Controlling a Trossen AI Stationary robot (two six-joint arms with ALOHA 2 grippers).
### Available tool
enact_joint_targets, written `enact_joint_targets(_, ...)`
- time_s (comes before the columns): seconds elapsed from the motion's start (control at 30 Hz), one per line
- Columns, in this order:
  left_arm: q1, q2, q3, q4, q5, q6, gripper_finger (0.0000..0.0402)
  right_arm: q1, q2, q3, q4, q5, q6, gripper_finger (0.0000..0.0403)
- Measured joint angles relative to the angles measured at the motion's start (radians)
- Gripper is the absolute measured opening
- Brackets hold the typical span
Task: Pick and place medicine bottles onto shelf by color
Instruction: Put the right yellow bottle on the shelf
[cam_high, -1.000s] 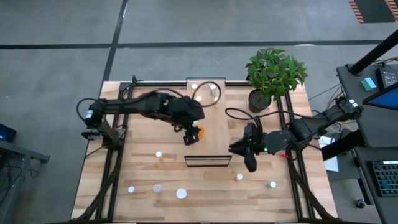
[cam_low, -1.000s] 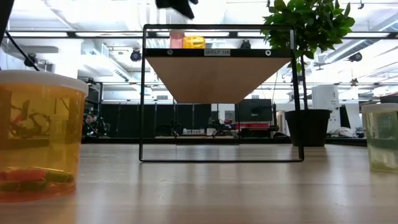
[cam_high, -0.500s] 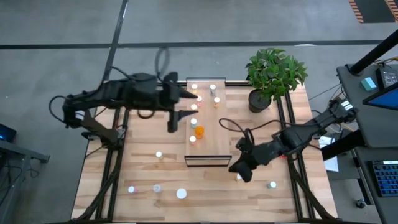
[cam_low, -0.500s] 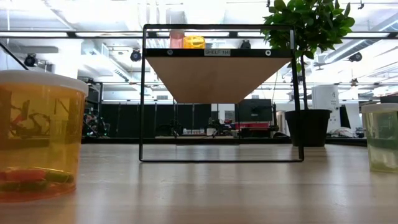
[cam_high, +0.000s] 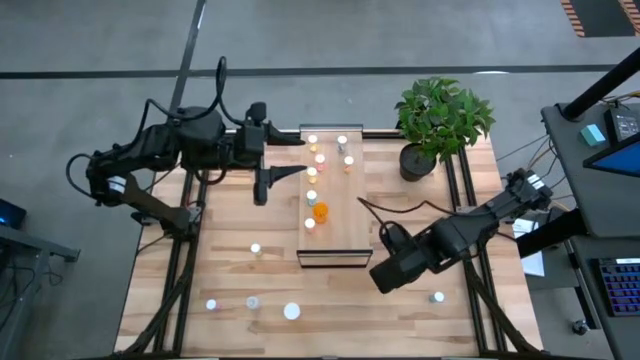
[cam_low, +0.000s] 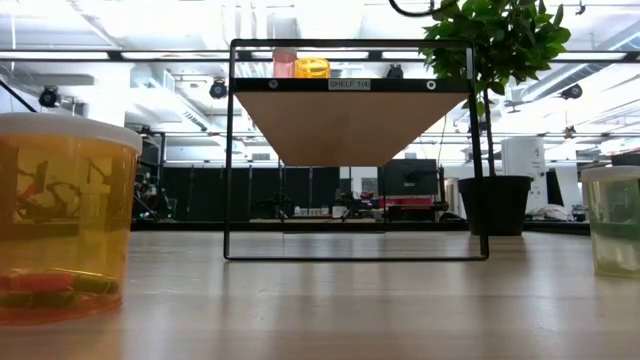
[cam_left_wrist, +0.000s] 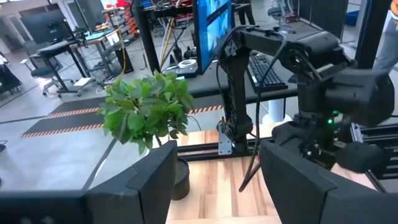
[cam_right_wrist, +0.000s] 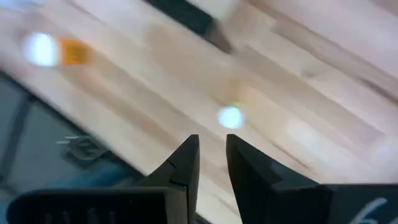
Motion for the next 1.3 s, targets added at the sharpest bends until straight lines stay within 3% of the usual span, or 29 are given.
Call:
enact_joint_targets(0.27, -0.001, -0.012, 0.0, -0.011, -0.001, -0.008, 0.0211, -0.002, 0.075, -0.002, -0.066, -0.116, 0.004, 0.0153)
enact_joint_targets(0.43, 0.0, -0.023, 0.0, -0.013, -0.003, -0.01, 0.0211, 0.004, 0.108, -0.07, 0.032, -0.111, -0.066, 0.0209)
enact_joint_targets(0.63, 0.0, -0.03, 0.0, -0.011, -0.028, -0.011, 0.0211, 0.009, 0.128, -0.202, 0.16, -0.111, -0.051, 0.0245)
enact_joint_targets(0.8, 0.0, -0.035, 0.0, -0.009, -0.048, -0.011, 0.0211, 0.01, 0.115, -0.306, 0.338, -0.11, -0.025, 0.0254)
enact_joint_targets(1.3, 0.0, -0.03, 0.0, -0.003, -0.081, -0.012, 0.0211, 0.02, 0.128, -0.408, 0.426, -0.039, 0.021, 0.022)
